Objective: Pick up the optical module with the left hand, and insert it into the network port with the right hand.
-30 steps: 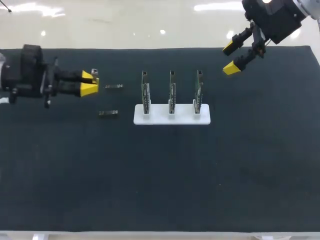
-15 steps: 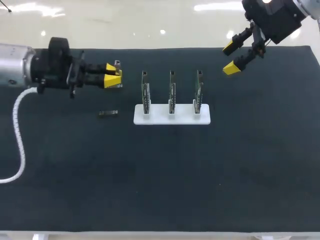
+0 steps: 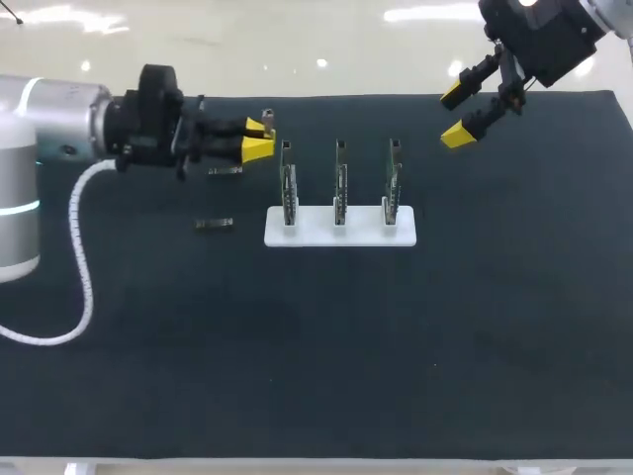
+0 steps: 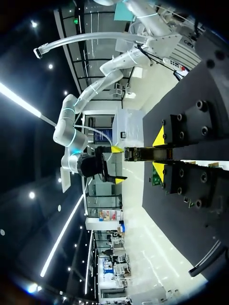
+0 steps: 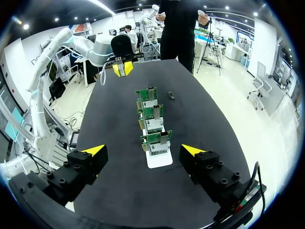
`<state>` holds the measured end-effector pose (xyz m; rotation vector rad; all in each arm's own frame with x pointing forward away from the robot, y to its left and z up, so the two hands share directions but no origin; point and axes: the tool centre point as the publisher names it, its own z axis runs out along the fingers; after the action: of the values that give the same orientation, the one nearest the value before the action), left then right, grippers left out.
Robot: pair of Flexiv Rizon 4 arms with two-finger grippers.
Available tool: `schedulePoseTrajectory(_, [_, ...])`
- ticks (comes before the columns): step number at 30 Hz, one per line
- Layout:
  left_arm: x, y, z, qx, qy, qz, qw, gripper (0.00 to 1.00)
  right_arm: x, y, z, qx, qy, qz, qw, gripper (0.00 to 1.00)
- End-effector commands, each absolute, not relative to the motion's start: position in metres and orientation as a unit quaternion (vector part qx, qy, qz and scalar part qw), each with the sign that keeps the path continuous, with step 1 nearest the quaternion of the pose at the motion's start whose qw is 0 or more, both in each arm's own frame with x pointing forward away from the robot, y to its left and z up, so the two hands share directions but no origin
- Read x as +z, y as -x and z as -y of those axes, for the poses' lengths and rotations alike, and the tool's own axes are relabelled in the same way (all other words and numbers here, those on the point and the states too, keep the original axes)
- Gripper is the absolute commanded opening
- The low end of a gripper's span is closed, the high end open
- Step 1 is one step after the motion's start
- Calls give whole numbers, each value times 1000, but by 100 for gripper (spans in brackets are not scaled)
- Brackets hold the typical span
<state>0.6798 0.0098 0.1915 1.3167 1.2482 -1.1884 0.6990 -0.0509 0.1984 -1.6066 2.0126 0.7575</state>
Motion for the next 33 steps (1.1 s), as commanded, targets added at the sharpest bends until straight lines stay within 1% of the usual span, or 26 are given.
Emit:
schedulePoseTrajectory(1, [186,-685,6,-481,-534,-510,472,0,198,-700,51,276,583,-730,227,100])
schedulePoseTrajectory(5, [186,-685,15,-479,-534,-510,474,0,198,-700,51,276,583,-730,227,100])
schedulePoseTrajectory(30, [186,-685,15,-479,-534,-510,474,0,198,-700,51,276,583,-730,227,100])
schedulePoseTrajectory(33, [186,-685,15,-479,-534,-510,474,0,206,-703,36,269,602,-717,226,100])
